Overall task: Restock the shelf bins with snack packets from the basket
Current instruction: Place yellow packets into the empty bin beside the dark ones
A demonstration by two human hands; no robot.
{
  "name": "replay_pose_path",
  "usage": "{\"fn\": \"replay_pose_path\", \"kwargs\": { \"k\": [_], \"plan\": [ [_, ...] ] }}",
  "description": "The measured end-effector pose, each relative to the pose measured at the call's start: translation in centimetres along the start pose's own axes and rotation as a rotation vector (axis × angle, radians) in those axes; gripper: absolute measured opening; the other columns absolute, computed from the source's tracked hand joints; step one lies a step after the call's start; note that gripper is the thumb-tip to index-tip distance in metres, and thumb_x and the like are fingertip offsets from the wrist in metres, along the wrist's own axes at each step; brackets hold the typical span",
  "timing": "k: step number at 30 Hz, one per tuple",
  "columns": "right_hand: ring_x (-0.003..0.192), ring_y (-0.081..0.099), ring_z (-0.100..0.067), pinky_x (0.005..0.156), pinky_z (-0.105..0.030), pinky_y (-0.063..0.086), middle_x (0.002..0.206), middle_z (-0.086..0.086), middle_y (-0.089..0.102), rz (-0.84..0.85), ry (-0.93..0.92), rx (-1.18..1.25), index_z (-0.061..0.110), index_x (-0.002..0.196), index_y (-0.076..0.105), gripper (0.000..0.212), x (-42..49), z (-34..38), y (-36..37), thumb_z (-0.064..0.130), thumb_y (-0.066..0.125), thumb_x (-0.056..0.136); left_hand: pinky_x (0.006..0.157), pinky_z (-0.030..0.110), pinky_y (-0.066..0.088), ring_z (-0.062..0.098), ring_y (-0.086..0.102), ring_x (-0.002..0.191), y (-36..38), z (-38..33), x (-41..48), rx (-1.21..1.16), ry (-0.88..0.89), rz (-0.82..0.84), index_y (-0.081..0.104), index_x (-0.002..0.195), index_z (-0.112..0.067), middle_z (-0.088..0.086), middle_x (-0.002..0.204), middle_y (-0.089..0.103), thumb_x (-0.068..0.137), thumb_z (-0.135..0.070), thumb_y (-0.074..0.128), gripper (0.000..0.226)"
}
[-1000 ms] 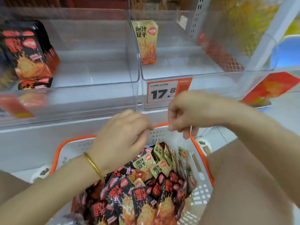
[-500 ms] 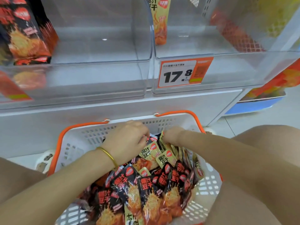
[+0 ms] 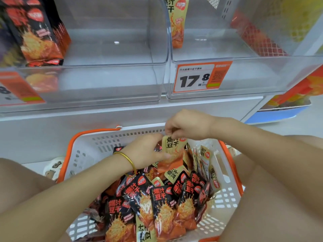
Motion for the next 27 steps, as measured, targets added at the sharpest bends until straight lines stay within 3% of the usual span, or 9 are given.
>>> {"fn": "replay_pose_path", "kwargs": {
  "k": [4, 7, 11, 13, 15, 19, 20, 23, 27],
  "plan": [
    [0.067, 0.056, -0.005, 0.065, -0.018, 0.044, 0.079, 0.006, 0.063, -0.185, 0.088, 0.307, 0.011, 0.102, 0.067, 0.017, -2.1, 0.4, -1.2, 0.016, 0.066, 0.086, 0.077, 0.033, 0.052, 0.016, 0.065, 0.086, -1.1, -0.7, -0.7, -0.284, 0.011, -0.123, 0.064, 0.098, -0.018, -0.001, 0.093, 0.069, 0.084, -0.019, 0.068, 0.014],
    [0.07, 0.061, 0.0, 0.063, -0.015, 0.045, 0.079, 0.005, 0.068, -0.335, 0.219, 0.572, 0.016, 0.101, 0.065, 0.023, -4.8, -0.4, -1.8, 0.027, 0.071, 0.082, 0.073, 0.024, 0.054, 0.008, 0.066, 0.08, -2.8, -1.7, -1.9, -0.517, 0.03, -0.179, 0.066, 0.099, -0.018, -0.003, 0.091, 0.071, 0.084, -0.01, 0.068, 0.017],
    [0.091, 0.069, -0.018, 0.08, -0.032, 0.056, 0.101, -0.004, 0.073, -0.18, 0.161, 1.158, 0.017, 0.107, 0.065, 0.035, -8.0, 0.4, -2.1, 0.025, 0.07, 0.073, 0.056, 0.015, 0.05, -0.003, 0.061, 0.064, -6.4, -4.6, -3.3, -0.66, 0.141, -0.294, 0.066, 0.091, -0.017, -0.007, 0.082, 0.071, 0.085, -0.007, 0.065, 0.012],
    [0.088, 0.069, -0.024, 0.086, -0.043, 0.054, 0.099, -0.009, 0.073, -0.232, 0.115, 1.239, 0.012, 0.105, 0.065, 0.041, -8.7, 1.1, -3.2, 0.02, 0.072, 0.065, 0.053, 0.015, 0.048, -0.003, 0.059, 0.06, -8.3, -6.0, -3.5, -0.643, 0.223, -0.357, 0.065, 0.084, -0.021, -0.012, 0.071, 0.069, 0.085, -0.009, 0.065, 0.012],
    [0.078, 0.067, -0.022, 0.076, -0.039, 0.057, 0.091, -0.011, 0.071, -0.334, 0.09, 1.26, 0.009, 0.098, 0.065, 0.038, -9.0, 1.0, -5.8, 0.016, 0.077, 0.062, 0.05, 0.013, 0.043, -0.001, 0.058, 0.059, -10.5, -7.2, -3.3, -0.641, 0.288, -0.477, 0.063, 0.082, -0.023, -0.012, 0.066, 0.066, 0.087, -0.011, 0.063, 0.013],
    [0.063, 0.065, -0.01, 0.064, -0.028, 0.058, 0.075, -0.001, 0.071, -0.644, 0.13, 1.317, 0.012, 0.087, 0.066, 0.014, -8.5, -1.5, -12.9, 0.015, 0.069, 0.073, 0.069, 0.004, 0.037, -0.006, 0.053, 0.075, -14.6, -8.3, -2.6, -0.292, 0.373, -0.864, 0.059, 0.092, -0.022, -0.013, 0.085, 0.058, 0.09, -0.026, 0.057, 0.005],
    [0.065, 0.065, -0.01, 0.066, -0.029, 0.058, 0.078, -0.001, 0.071, -0.717, 0.178, 1.273, 0.013, 0.088, 0.066, 0.01, -7.7, -2.3, -14.4, 0.012, 0.068, 0.078, 0.076, 0.005, 0.035, -0.003, 0.053, 0.084, -15.2, -8.3, -2.2, -0.139, 0.373, -0.902, 0.061, 0.1, -0.018, -0.01, 0.092, 0.058, 0.088, -0.032, 0.053, 0.02],
    [0.065, 0.066, -0.01, 0.061, -0.026, 0.057, 0.079, 0.0, 0.069, -0.783, 0.342, 1.111, 0.014, 0.087, 0.065, 0.015, -3.6, -4.9, -16.5, 0.004, 0.072, 0.078, 0.101, 0.02, 0.024, 0.019, 0.043, 0.125, -16.0, -7.7, -0.3, 0.202, 0.354, -0.829, 0.055, 0.126, -0.011, 0.008, 0.13, 0.052, 0.085, -0.048, 0.039, 0.057],
    [0.085, 0.066, -0.019, 0.075, -0.033, 0.054, 0.095, -0.006, 0.069, -0.63, 0.5, 0.965, 0.008, 0.099, 0.063, 0.034, 3.5, -8.0, -16.2, 0.003, 0.08, 0.07, 0.111, 0.033, 0.021, 0.023, 0.025, 0.14, -15.8, -6.9, 1.4, 0.321, 0.308, -0.74, 0.043, 0.138, -0.021, 0.009, 0.152, 0.03, 0.08, -0.059, 0.026, 0.072]
  ]
}}
Point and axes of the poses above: each hand's wrist, its own x-axis towards the middle knuckle, its own y-axis out of the palm, z = x × y, the point moved 1 cm from there along x, towards the middle knuckle
